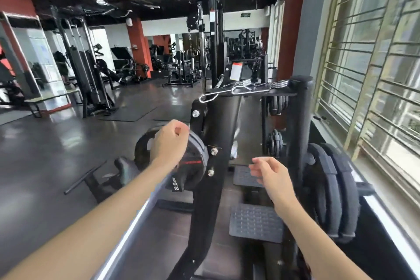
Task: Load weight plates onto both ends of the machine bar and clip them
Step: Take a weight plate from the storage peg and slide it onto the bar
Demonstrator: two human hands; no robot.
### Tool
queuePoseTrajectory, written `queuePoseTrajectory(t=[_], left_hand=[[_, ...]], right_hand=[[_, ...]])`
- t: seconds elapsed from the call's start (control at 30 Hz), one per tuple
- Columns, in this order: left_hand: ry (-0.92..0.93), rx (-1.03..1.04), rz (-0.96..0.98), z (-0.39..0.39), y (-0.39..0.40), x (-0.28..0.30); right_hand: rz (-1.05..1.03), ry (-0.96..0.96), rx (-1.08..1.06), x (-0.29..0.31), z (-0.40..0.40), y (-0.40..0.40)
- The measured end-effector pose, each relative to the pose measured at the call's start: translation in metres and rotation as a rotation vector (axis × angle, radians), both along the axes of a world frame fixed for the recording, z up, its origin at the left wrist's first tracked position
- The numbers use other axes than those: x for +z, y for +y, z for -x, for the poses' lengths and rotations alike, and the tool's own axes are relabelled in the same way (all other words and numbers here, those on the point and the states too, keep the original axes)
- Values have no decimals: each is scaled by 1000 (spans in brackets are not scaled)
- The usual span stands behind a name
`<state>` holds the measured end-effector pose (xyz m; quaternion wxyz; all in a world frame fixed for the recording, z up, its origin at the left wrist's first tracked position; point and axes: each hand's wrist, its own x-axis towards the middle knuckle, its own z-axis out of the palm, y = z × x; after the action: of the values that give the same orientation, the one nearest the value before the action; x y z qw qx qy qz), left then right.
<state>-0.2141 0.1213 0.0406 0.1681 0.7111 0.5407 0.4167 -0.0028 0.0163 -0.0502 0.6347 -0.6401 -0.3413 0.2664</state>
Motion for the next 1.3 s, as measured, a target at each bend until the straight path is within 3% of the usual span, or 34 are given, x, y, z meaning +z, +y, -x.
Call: queuePoseTrajectory(t=[0.1,0.2,0.3,0.43,0.57,0.67,0.83,1.07,1.17,1.3], left_hand=[[284,-292,92,-48,-24,-13],[597,-454,54,-113,-51,-26],[566,-540,108,-190,-70,-42],[456,-592,83,-303,-75,-65],[510,-574,2,-405,-72,-77],[691,-516,-95,-451,-61,-88],[1126,-489,-130,-493,-41,-107],[1538,-401,-54,-528,-39,-122],[1644,-388,3,-539,-42,-123],[1627,-376,41,-547,-40,-123]], right_hand=[[-14,246,-188,-20,-54,-35],[-44,536,-409,-51,-121,-57],[-70,777,-556,-89,-192,-70],[95,869,-735,-137,-269,-78],[349,1083,-386,-150,-327,-62],[419,1090,-196,-145,-350,-41],[489,1111,-86,-137,-367,-22],[508,1181,-29,-152,-379,-22],[452,1237,-13,-165,-382,-26],[486,1270,19,-183,-387,-36]])
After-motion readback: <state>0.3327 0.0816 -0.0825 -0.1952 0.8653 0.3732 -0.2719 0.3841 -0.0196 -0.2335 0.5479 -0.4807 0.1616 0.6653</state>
